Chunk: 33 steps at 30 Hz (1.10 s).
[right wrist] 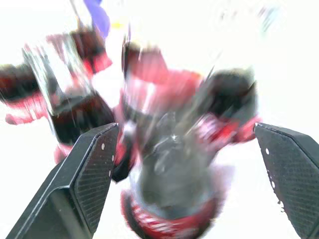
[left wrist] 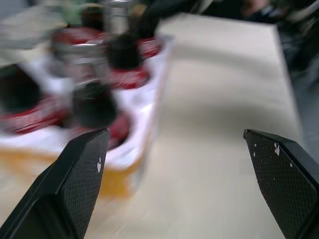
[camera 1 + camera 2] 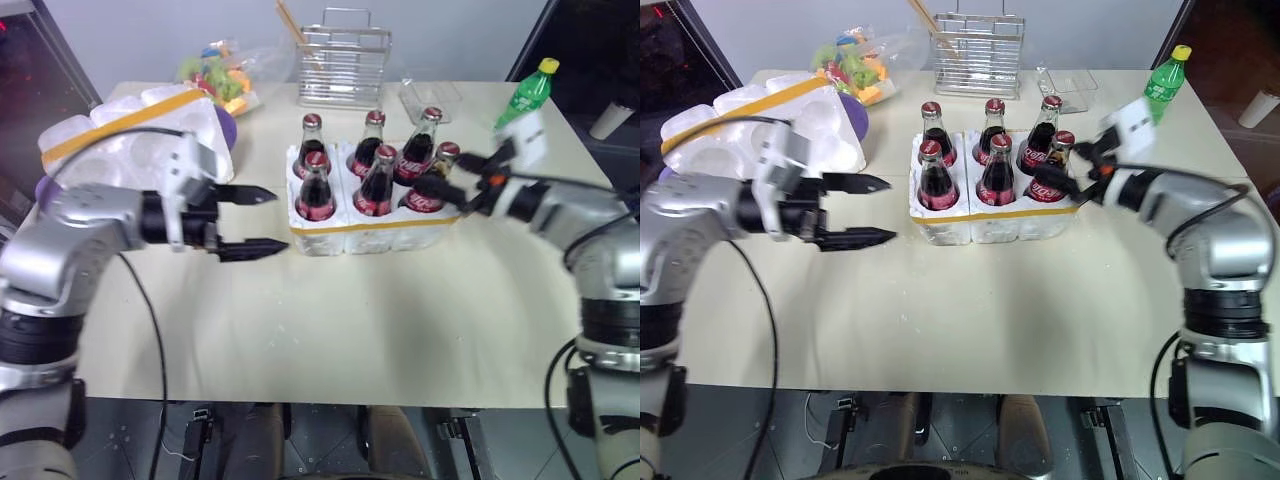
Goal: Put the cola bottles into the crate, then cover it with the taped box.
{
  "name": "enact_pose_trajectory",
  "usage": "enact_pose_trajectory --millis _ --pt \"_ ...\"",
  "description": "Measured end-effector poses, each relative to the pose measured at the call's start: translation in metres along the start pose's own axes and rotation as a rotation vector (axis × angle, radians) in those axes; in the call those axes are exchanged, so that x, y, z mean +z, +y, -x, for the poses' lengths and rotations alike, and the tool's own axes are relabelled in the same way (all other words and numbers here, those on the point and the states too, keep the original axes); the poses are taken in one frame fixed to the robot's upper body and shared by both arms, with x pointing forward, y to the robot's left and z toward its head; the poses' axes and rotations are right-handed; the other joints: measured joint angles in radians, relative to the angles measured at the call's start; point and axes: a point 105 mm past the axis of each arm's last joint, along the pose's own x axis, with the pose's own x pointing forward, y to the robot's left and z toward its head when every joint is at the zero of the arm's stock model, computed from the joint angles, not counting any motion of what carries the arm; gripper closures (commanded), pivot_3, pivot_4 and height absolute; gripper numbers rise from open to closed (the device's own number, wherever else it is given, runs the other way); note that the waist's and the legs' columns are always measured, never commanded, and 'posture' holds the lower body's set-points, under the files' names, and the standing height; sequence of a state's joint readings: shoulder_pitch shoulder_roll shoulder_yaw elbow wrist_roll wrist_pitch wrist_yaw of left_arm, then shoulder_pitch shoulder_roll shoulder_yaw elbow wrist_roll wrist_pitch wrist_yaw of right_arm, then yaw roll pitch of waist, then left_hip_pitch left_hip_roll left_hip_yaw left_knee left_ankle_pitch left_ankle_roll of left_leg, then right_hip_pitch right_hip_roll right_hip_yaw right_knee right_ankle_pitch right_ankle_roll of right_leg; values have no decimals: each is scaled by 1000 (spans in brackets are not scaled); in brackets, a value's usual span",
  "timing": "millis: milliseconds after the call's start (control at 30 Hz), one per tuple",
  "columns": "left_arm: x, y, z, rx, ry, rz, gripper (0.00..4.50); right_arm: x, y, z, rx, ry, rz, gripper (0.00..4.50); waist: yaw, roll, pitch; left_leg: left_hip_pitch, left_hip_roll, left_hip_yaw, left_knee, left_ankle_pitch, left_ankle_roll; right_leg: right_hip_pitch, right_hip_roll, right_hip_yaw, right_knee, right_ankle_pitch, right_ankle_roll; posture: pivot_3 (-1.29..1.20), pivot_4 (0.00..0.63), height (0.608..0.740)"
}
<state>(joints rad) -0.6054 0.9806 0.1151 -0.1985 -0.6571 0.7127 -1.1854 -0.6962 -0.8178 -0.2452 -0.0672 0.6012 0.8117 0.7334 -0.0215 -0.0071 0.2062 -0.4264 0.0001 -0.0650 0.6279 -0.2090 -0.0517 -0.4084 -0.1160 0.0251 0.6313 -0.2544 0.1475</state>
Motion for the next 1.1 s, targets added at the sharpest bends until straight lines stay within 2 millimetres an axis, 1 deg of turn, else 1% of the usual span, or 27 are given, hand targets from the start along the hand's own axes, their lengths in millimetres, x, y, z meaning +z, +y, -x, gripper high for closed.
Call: enact_pose_trajectory --millis 67,100,133,200,233,300,367,400,467,533,600,667,800,867,967,1100 --pt "-4 14 38 80 104 -1 0 24 -5 20 4 -35 46 98 -1 0 0 1 0 0 -1 0 0 0 0 0 0 0 0 0 150 739" --pt "-8 20 58 115 162 8 0 30 -7 29 12 -34 68 98 -2 0 0 1 0 1 -1 0 0 0 0 0 0 -1 -1 0 150 739" --pt "-12 25 75 143 210 21 0 32 -7 35 21 -25 82 98 -2 0 0 1 0 1 -1 0 0 0 0 0 -1 -2 -4 0 150 739" --pt "-21 32 110 180 308 57 0 24 -5 41 63 15 100 98 -2 0 0 1 1 2 -1 0 0 0 0 0 -1 -2 -4 0 150 739" --pt "-24 34 124 202 345 71 0 20 -4 42 77 28 96 98 -3 0 0 1 1 3 -1 0 0 0 0 0 -1 -2 -4 0 150 739" --pt "-34 41 163 270 479 107 0 9 -4 42 98 53 82 98 -7 0 0 1 1 4 0 0 0 -1 -1 1 -2 -2 -4 0 150 739" --pt "-43 50 192 348 579 100 0 4 -6 42 98 64 72 98 -9 0 0 0 1 4 0 0 0 -1 -1 1 -1 -2 -4 0 150 739" --pt "-46 51 196 359 600 103 0 4 -6 42 98 63 74 98 -8 0 0 0 1 4 0 0 0 -1 -1 0 -1 -2 -4 0 150 739" --pt "-52 63 203 400 644 83 0 4 -5 41 102 60 74 98 1 -1 0 0 1 3 0 0 0 -1 0 0 0 -2 -3 0 150 739" --pt "-63 75 209 444 722 65 0 1 -4 39 110 68 69 98 6 -1 0 0 1 3 1 0 0 -1 0 0 0 0 0 0 150 739" --pt "-75 82 211 465 796 54 0 -2 -3 38 116 78 62 98 7 -2 0 -1 1 3 1 0 0 -1 0 0 0 0 1 0 150 739" --pt "-81 89 211 481 840 37 0 -3 -4 38 118 81 58 98 6 -3 0 -2 1 3 1 0 0 -1 0 0 0 0 1 0 150 739" --pt "-76 106 208 572 854 -34 0 -5 -5 41 113 95 50 98 5 -3 1 -1 1 3 1 0 0 -2 0 0 1 0 1 0 150 739" --pt "-75 112 206 605 856 -54 0 -12 -6 44 103 117 27 98 4 -3 1 -1 1 3 1 0 0 -1 0 0 1 0 1 0 150 739" --pt "-79 117 201 623 865 -54 0 -22 -8 49 89 143 -9 98 4 -3 1 -1 1 3 1 0 0 -2 0 0 1 0 1 0 150 739" --pt "-80 122 196 639 861 -63 0 -24 -11 55 65 160 -12 98 1 -3 1 -1 1 3 1 0 0 -2 0 0 1 0 1 0 150 739"
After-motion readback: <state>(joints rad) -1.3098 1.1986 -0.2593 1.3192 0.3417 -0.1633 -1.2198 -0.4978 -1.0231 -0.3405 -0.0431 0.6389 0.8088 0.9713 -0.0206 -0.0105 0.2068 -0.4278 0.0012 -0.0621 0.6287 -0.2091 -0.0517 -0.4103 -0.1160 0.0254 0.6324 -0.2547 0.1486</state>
